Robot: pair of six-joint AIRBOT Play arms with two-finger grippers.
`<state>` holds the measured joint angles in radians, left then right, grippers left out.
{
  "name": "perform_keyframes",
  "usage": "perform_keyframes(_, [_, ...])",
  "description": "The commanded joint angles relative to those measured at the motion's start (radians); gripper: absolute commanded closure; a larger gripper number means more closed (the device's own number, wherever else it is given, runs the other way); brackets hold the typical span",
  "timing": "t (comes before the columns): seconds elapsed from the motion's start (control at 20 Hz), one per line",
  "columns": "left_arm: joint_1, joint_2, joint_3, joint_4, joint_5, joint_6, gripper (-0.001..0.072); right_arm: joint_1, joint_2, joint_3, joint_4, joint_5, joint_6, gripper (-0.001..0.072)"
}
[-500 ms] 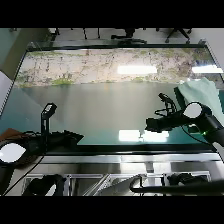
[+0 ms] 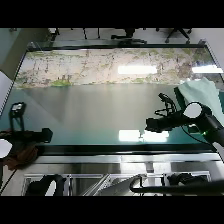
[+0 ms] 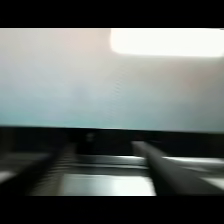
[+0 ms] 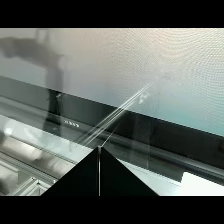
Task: Fold the shirts.
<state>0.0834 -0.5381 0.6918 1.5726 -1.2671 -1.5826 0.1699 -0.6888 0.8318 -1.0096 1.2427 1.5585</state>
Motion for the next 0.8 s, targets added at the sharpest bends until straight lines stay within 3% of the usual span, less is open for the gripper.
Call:
perform_keyframes(0.0, [0.253,-0.024,-0.038,0.270,0.069,-0.024,0.0009,0.001,0.000,0.000,0.000,0.000,0.000,0.0690])
perform_keyframes(0.15, [0.331,-0.167,-0.003,0.242,0.113,-0.018,-0.0008,0.001,0.002,0.000,0.000,0.000,0.000,0.0690])
perform_keyframes(0.4, [0.331,-0.502,0.208,0.232,0.012,0.098,-0.0008,0.001,0.001,0.000,0.000,0.000,0.000,0.0690])
perform_keyframes(0.6, [0.337,-0.680,0.323,0.232,-0.026,0.216,-0.0008,0.001,0.001,0.000,0.000,0.000,0.000,0.0690])
perform_keyframes(0.75, [0.380,-0.813,0.356,0.233,-0.098,0.254,-0.0008,0.001,0.000,0.000,0.000,0.000,0.000,0.0690])
